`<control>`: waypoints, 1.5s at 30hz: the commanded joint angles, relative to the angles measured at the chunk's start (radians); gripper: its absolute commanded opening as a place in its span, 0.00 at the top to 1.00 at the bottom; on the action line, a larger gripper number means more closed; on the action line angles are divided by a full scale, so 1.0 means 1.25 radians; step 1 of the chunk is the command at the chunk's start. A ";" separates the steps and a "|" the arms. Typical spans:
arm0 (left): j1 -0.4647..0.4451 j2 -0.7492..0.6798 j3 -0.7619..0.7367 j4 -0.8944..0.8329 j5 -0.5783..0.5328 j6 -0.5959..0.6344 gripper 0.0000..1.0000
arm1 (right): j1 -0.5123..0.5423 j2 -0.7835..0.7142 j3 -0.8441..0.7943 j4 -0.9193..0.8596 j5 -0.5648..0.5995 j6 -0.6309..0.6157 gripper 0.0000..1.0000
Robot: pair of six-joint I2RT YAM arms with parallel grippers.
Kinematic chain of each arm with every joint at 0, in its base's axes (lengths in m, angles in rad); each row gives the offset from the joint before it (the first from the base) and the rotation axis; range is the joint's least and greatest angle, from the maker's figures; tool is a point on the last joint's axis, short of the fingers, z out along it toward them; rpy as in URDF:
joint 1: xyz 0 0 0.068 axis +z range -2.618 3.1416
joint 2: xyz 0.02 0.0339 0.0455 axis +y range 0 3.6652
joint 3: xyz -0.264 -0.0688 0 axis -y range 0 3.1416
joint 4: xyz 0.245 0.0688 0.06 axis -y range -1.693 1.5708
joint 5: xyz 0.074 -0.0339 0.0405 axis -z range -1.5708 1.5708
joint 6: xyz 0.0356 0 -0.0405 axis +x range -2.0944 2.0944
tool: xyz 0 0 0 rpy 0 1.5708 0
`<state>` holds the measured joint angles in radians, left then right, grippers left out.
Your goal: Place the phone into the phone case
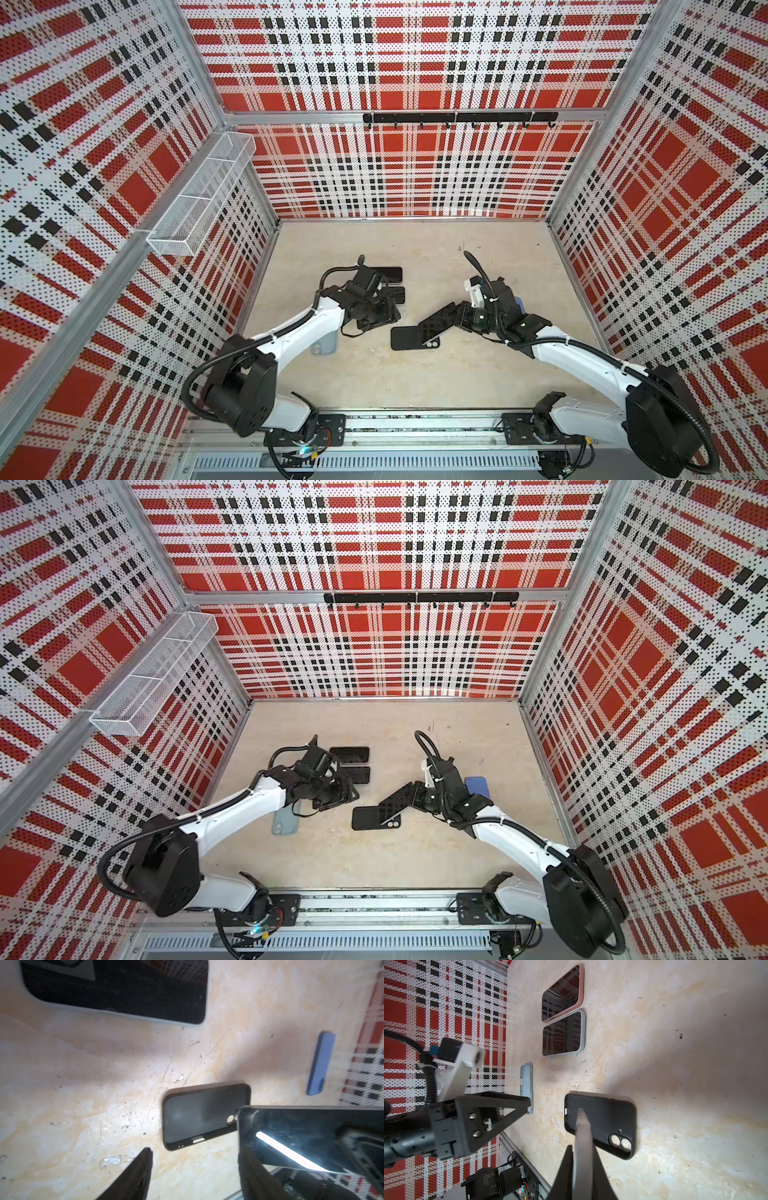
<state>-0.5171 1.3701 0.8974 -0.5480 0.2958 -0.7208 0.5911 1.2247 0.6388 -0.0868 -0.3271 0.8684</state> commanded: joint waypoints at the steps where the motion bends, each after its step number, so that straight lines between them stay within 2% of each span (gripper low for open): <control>1: 0.027 -0.062 -0.076 0.096 0.075 -0.039 0.19 | 0.028 0.039 0.027 0.124 0.020 0.023 1.00; 8: 0.051 -0.098 -0.254 0.329 0.168 -0.146 0.17 | 0.084 0.154 0.029 0.232 0.046 0.036 1.00; 15: 0.047 -0.076 -0.326 0.432 0.158 -0.189 0.17 | 0.099 0.223 0.017 0.309 0.043 0.036 1.00; 29: 0.014 0.051 -0.349 0.555 0.119 -0.224 0.17 | 0.112 0.302 -0.088 0.412 0.089 0.026 1.00; 31: 0.003 0.073 -0.352 0.576 0.116 -0.234 0.00 | 0.116 0.306 -0.104 0.425 0.100 0.025 1.00; 37: -0.015 0.102 -0.342 0.607 0.118 -0.249 0.00 | 0.142 0.344 -0.119 0.426 0.140 -0.009 1.00; 41: -0.017 0.088 -0.342 0.607 0.111 -0.259 0.00 | 0.144 0.385 -0.124 0.451 0.115 -0.001 1.00; 45: -0.020 0.076 -0.344 0.606 0.104 -0.267 0.00 | 0.144 0.388 -0.108 0.403 0.117 -0.010 1.00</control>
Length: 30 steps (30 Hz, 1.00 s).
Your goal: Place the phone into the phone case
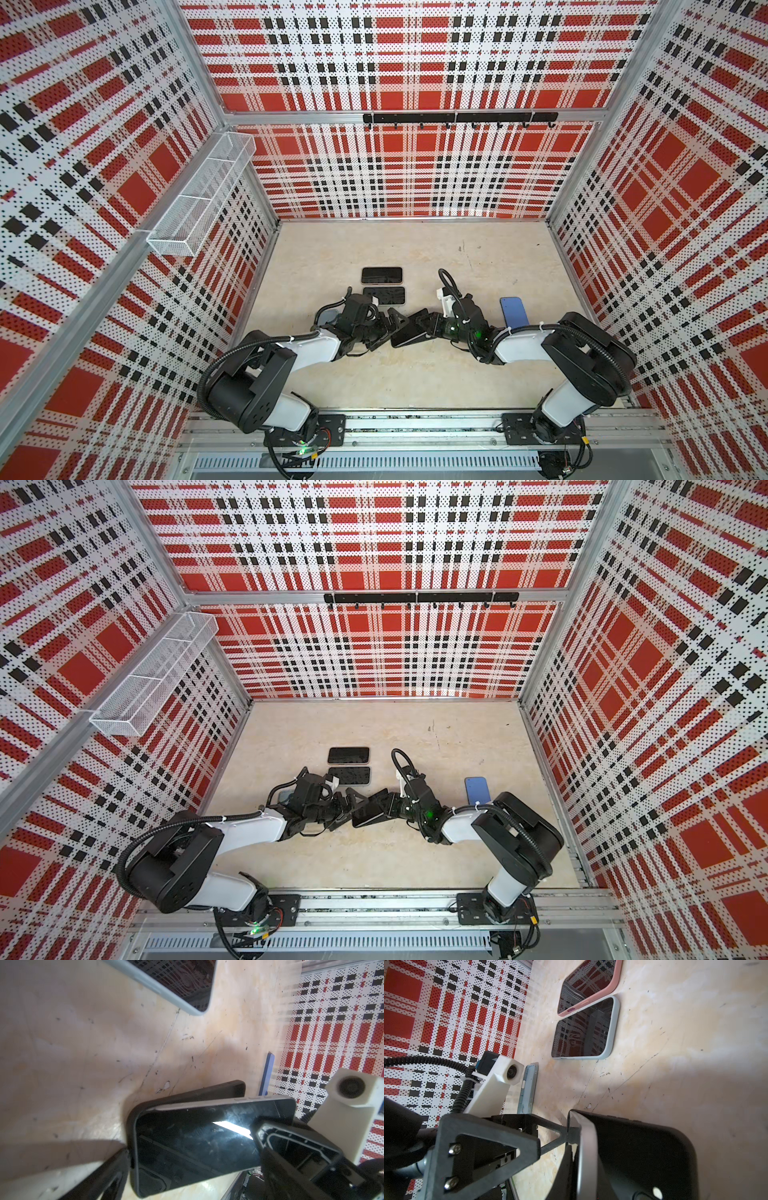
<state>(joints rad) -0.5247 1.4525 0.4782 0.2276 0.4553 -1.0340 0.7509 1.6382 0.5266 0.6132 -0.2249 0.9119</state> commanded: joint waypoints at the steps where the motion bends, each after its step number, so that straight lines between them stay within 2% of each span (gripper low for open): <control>1: -0.016 0.009 -0.006 -0.014 -0.024 -0.020 0.00 | 0.016 0.058 -0.016 -0.166 0.035 -0.046 1.00; 9: -0.014 0.003 0.012 -0.014 -0.026 -0.022 0.00 | 0.017 0.023 -0.036 -0.205 0.059 -0.045 0.75; 17: -0.003 -0.032 0.039 -0.041 -0.010 0.011 0.00 | 0.031 -0.022 -0.013 -0.267 0.094 -0.082 0.58; 21: 0.000 -0.062 0.037 -0.071 -0.021 0.018 0.00 | 0.038 -0.048 0.032 -0.354 0.126 -0.112 0.45; 27: 0.000 -0.095 0.044 -0.117 -0.037 0.034 0.00 | 0.049 -0.101 0.095 -0.490 0.216 -0.153 0.31; 30: 0.005 -0.105 0.052 -0.137 -0.043 0.042 0.00 | 0.049 -0.129 0.133 -0.577 0.276 -0.163 0.20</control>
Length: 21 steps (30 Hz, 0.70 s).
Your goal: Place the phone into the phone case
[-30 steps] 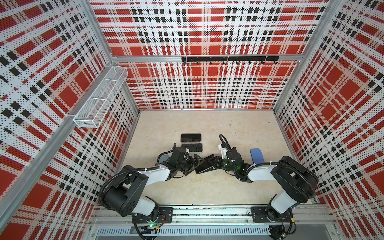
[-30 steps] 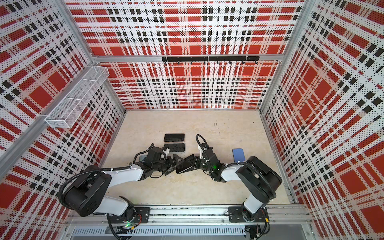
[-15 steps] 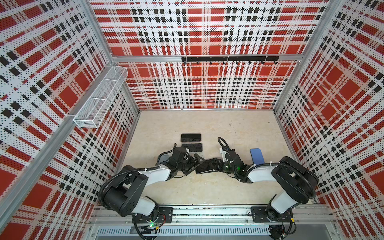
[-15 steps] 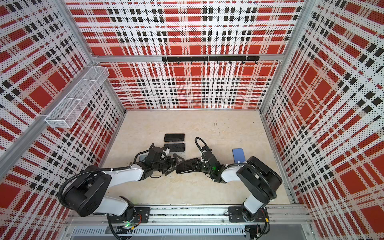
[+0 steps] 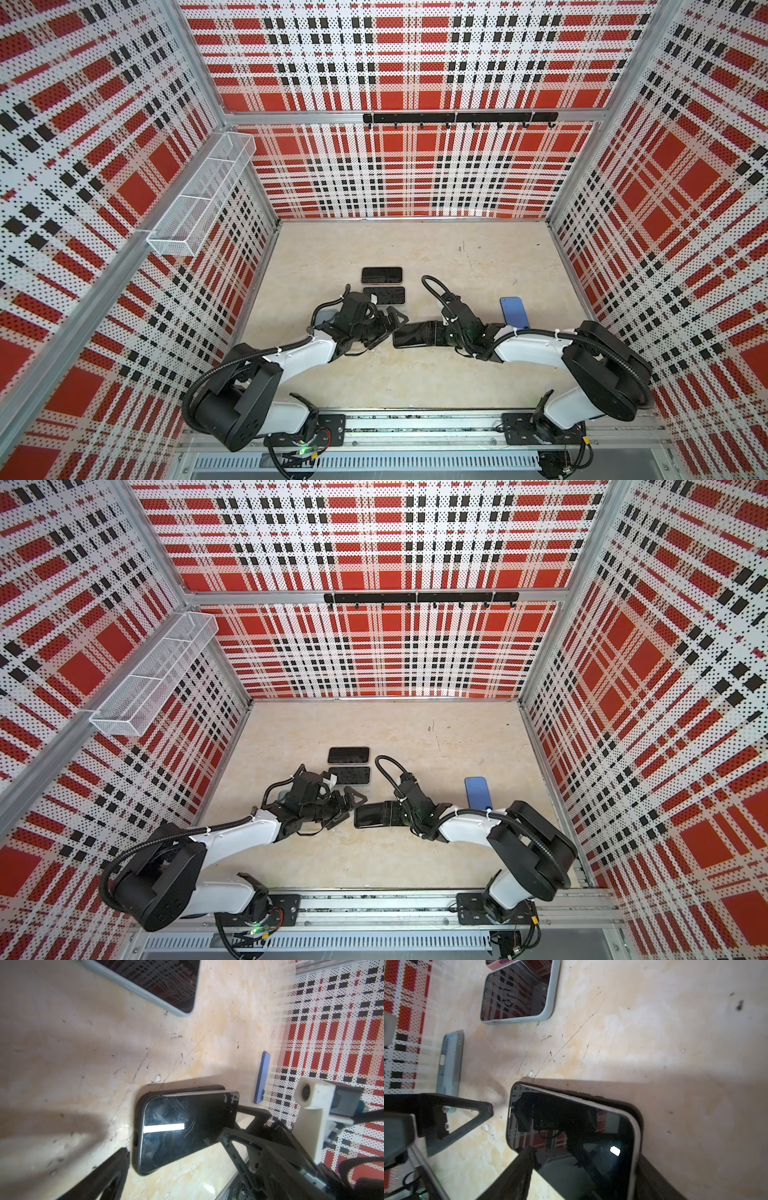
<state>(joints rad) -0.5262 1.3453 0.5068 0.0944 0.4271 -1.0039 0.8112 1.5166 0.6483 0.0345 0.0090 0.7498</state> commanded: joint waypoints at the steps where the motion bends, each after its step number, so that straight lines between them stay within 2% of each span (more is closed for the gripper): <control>1: 0.009 -0.023 0.033 -0.037 -0.022 0.020 0.00 | 0.001 -0.041 0.049 -0.143 0.106 -0.039 0.15; 3: 0.015 -0.026 0.039 -0.045 -0.023 0.022 0.00 | 0.001 -0.053 0.068 -0.183 0.132 -0.056 0.11; 10: 0.026 -0.025 0.054 -0.064 -0.022 0.031 0.00 | 0.000 -0.086 0.110 -0.268 0.174 -0.100 0.11; 15: 0.025 -0.017 0.043 -0.071 -0.013 0.029 0.00 | 0.001 -0.103 0.079 -0.269 0.134 -0.098 0.13; 18: 0.018 -0.007 0.028 -0.071 -0.012 0.022 0.00 | 0.001 -0.107 0.048 -0.251 0.079 -0.083 0.15; 21: 0.014 0.007 0.021 -0.067 -0.012 0.025 0.00 | 0.001 -0.101 0.028 -0.219 0.042 -0.069 0.23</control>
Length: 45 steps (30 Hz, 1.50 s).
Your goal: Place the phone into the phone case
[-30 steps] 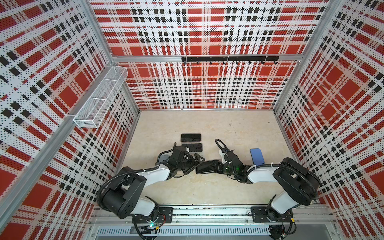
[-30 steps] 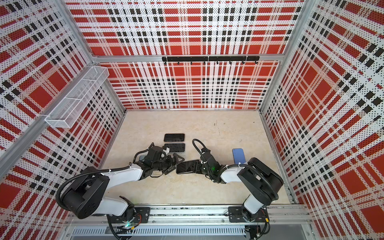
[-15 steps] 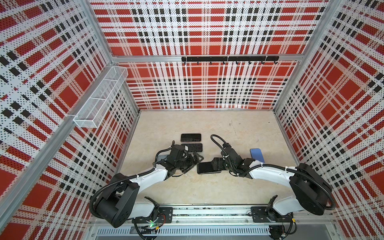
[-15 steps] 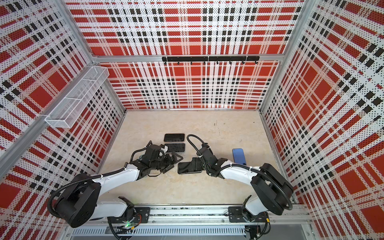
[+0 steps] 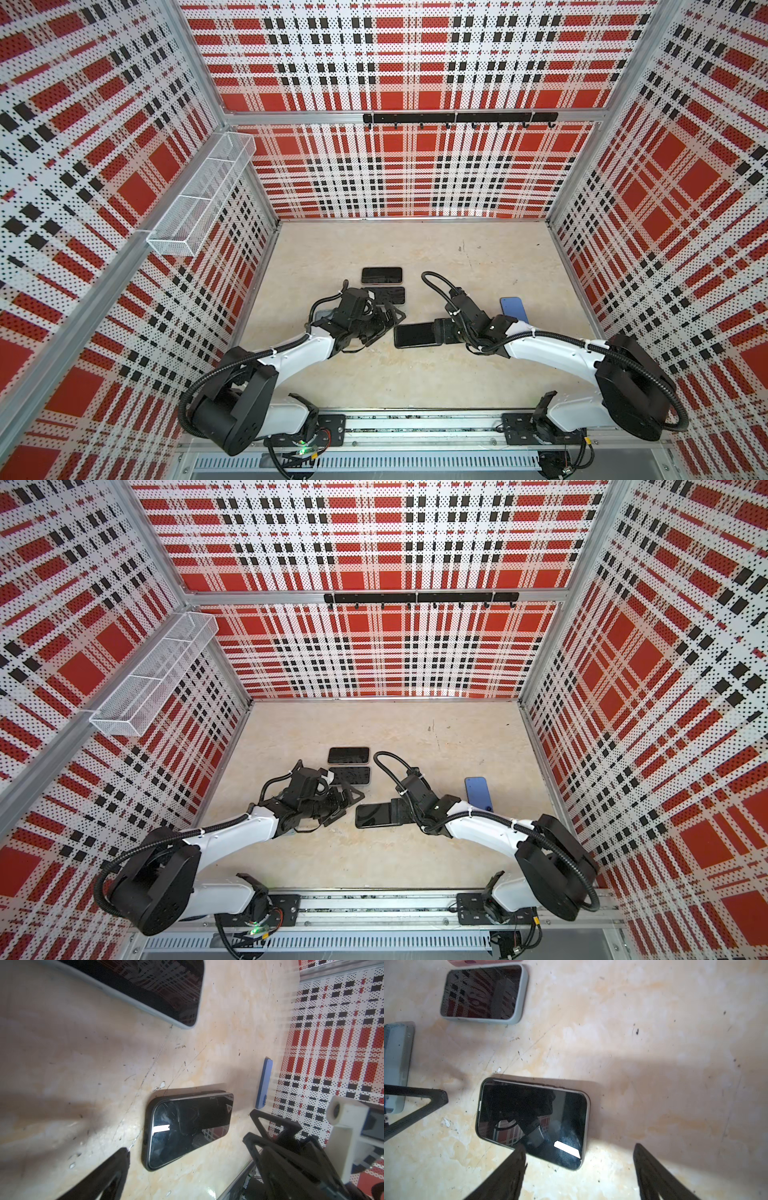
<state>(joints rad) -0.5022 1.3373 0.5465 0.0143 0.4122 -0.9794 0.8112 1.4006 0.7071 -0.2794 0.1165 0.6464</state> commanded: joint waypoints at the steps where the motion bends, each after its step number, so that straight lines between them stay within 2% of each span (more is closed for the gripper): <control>1: -0.006 0.020 -0.012 -0.001 -0.002 0.004 0.01 | 0.001 -0.001 -0.020 0.039 -0.050 0.018 0.27; 8: -0.012 0.061 -0.024 0.057 0.002 -0.021 0.04 | 0.001 0.070 -0.007 0.083 -0.085 0.033 0.44; 10: -0.019 0.074 -0.026 0.078 0.000 -0.028 0.04 | 0.003 0.090 -0.003 0.096 -0.094 0.034 0.55; 13: -0.027 0.100 -0.024 0.103 -0.002 -0.032 0.05 | 0.007 0.117 0.010 0.093 -0.096 0.034 0.65; 20: -0.031 0.168 -0.026 0.171 0.016 -0.051 0.10 | 0.026 0.159 0.032 0.098 -0.106 0.044 0.79; 26: -0.032 0.178 -0.029 0.186 0.019 -0.057 0.11 | 0.042 0.188 0.048 0.105 -0.116 0.050 0.88; 30: -0.027 0.169 -0.033 0.187 0.022 -0.057 0.11 | 0.042 0.181 0.052 0.095 -0.113 0.055 0.86; 34: -0.007 0.150 -0.044 0.184 0.031 -0.052 0.10 | 0.039 0.128 0.049 0.059 -0.085 0.051 0.67; 38: 0.015 0.119 -0.053 0.147 0.025 -0.032 0.09 | 0.016 0.072 0.040 0.031 -0.099 0.045 0.46; 41: 0.022 0.104 -0.051 0.117 0.020 -0.016 0.08 | -0.017 0.047 0.011 0.054 -0.145 0.058 0.36; 45: 0.022 0.110 -0.043 0.111 0.028 -0.012 0.08 | -0.066 0.059 -0.027 0.134 -0.252 0.067 0.32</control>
<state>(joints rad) -0.4828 1.4784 0.4999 0.2161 0.4469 -1.0130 0.7578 1.4685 0.7094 -0.1890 -0.0883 0.7143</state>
